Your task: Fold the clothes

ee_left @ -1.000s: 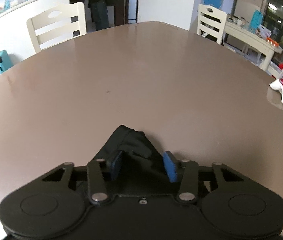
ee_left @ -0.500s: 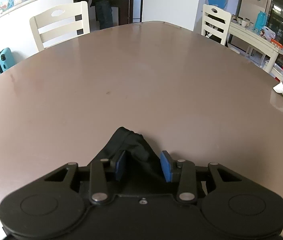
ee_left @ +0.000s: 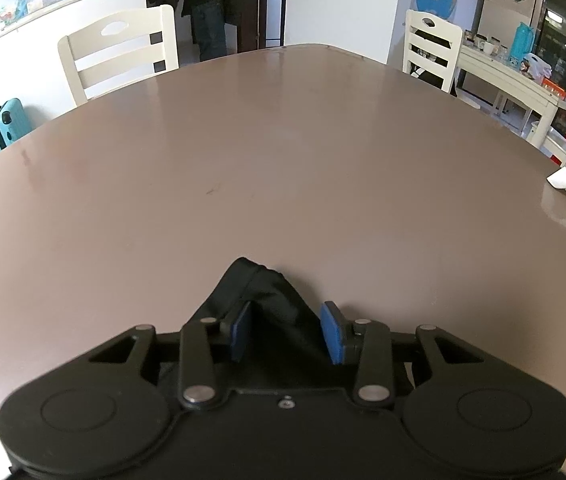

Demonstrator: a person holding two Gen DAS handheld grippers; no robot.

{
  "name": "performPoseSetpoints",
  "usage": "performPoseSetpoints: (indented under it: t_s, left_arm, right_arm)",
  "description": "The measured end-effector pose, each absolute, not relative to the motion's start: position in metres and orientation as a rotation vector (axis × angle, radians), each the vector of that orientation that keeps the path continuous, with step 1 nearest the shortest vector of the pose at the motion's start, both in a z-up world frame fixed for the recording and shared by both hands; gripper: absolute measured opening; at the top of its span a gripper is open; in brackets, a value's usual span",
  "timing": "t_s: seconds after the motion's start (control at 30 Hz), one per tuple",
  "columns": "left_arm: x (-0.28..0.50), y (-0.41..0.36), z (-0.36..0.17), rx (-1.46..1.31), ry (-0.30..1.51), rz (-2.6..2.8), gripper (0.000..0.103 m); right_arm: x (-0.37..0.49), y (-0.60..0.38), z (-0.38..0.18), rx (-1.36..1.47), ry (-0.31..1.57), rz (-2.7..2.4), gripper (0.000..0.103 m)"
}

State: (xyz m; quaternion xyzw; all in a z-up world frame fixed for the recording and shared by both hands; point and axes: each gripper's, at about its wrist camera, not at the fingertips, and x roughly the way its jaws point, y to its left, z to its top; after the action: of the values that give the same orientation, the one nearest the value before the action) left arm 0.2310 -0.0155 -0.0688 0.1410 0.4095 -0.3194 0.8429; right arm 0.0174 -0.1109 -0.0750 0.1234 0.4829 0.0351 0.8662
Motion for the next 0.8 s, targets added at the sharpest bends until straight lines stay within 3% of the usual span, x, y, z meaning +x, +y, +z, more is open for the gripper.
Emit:
performPoseSetpoints:
  t_s: [0.17,0.3,0.47,0.8]
  left_arm:
    - [0.233,-0.008,-0.067,0.279,0.871,-0.684,0.043]
    - [0.227,0.006,-0.056,0.268,0.835,-0.687,0.055]
    - [0.221,0.02,-0.052,0.269,0.845,-0.723,0.055]
    - [0.217,0.011,-0.069,0.339,0.878,-0.718,0.054]
  right_arm:
    - [0.015,-0.108,-0.07,0.244,1.002,0.079,0.033]
    - [0.005,-0.102,-0.05,0.2,0.89,0.083,0.037]
    - [0.013,-0.082,-0.048,0.167,0.889,0.174,0.031]
    - [0.015,-0.056,-0.071,0.048,0.978,0.222,0.03]
